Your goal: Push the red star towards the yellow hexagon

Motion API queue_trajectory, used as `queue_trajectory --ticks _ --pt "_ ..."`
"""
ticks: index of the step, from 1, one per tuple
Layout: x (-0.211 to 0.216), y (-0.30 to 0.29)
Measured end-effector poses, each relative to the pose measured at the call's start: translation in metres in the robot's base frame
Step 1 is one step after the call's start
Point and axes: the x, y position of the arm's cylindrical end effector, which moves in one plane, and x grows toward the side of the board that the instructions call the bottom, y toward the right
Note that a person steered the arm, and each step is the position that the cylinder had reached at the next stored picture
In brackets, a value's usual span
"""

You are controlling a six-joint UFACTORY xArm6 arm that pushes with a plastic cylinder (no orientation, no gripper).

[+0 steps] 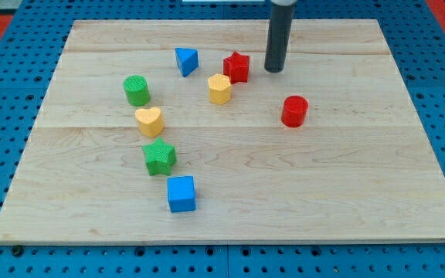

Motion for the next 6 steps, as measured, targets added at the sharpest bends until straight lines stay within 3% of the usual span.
queue_trajectory --ticks 1,2,3,5,6 --pt "-0.001 -0.055" --pt "0.018 -0.057" --pt "-0.004 -0.056" --pt "-0.008 -0.104" --pt "0.042 -0.101"
